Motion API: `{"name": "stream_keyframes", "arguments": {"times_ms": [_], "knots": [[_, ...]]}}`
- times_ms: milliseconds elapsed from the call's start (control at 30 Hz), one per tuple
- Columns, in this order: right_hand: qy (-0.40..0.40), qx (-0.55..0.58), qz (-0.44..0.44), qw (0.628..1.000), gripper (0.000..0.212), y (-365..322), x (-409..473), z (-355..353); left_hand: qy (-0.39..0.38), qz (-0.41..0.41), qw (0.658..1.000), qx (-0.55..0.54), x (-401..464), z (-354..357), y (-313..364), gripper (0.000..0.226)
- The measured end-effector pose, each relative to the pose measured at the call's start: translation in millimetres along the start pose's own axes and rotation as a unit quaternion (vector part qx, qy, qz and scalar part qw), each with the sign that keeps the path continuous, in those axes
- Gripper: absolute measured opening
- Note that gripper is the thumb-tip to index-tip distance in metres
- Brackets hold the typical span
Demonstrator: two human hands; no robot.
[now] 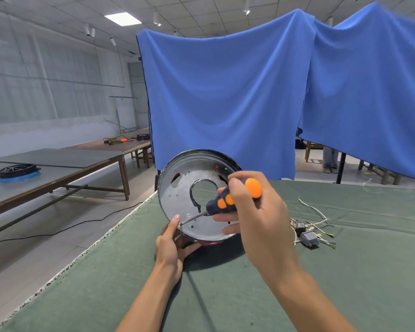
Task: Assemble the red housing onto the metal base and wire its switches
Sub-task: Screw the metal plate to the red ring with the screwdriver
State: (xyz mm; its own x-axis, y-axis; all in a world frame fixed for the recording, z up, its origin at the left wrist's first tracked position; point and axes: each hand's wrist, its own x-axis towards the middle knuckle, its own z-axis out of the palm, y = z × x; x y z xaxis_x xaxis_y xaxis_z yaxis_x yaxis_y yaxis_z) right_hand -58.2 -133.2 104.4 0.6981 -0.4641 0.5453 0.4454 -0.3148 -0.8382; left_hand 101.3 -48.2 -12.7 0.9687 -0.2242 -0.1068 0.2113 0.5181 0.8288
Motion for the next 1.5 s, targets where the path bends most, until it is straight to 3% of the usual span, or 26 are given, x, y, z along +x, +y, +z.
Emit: {"name": "stream_keyframes", "arguments": {"times_ms": [100, 200, 400, 500, 600, 667, 800, 867, 967, 1133, 1267, 1433, 1500], "knots": [[0.034, -0.134, -0.095, 0.986, 0.018, -2, 0, -3, -0.021, 0.004, 1.0, -0.001, 4, -4, 1, 0.033], [0.026, -0.19, -0.127, 0.973, 0.009, -7, 1, -8, -0.041, -0.004, 0.999, -0.002, 9, -8, 1, 0.031], [-0.1, -0.353, -0.079, 0.927, 0.031, -19, 4, -8, -0.047, -0.005, 0.999, -0.026, 17, -8, 2, 0.025], [-0.079, -0.41, -0.05, 0.907, 0.026, -21, 8, -11, -0.047, -0.007, 0.998, -0.035, 21, -7, 2, 0.026], [-0.023, -0.48, -0.021, 0.876, 0.044, -21, 11, -17, -0.042, 0.002, 0.999, -0.02, 21, -6, 0, 0.026], [-0.021, -0.47, -0.007, 0.883, 0.044, -21, 12, -20, -0.042, 0.006, 0.999, -0.014, 22, -7, -1, 0.028], [-0.111, -0.365, 0.001, 0.925, 0.03, -23, 13, -22, -0.048, 0.012, 0.999, -0.014, 23, -8, -2, 0.028], [-0.097, -0.373, -0.029, 0.922, 0.021, -22, 12, -19, -0.056, 0.012, 0.998, -0.014, 22, -7, -3, 0.029], [-0.047, -0.426, -0.03, 0.903, 0.036, -21, 10, -17, -0.059, 0.014, 0.998, -0.016, 22, -7, -3, 0.03], [-0.107, -0.337, -0.015, 0.935, 0.026, -22, 10, -18, -0.054, 0.013, 0.998, -0.018, 20, -5, -2, 0.035], [-0.044, -0.399, -0.048, 0.914, 0.034, -19, 9, -15, -0.053, 0.018, 0.998, -0.012, 21, -6, -3, 0.032], [-0.095, -0.334, -0.004, 0.938, 0.024, -15, 13, -19, -0.047, 0.008, 0.999, -0.017, 20, -5, -1, 0.037], [-0.042, -0.386, -0.037, 0.921, 0.023, -13, 15, -21, -0.047, 0.008, 0.999, -0.011, 18, -3, -1, 0.04]]}}
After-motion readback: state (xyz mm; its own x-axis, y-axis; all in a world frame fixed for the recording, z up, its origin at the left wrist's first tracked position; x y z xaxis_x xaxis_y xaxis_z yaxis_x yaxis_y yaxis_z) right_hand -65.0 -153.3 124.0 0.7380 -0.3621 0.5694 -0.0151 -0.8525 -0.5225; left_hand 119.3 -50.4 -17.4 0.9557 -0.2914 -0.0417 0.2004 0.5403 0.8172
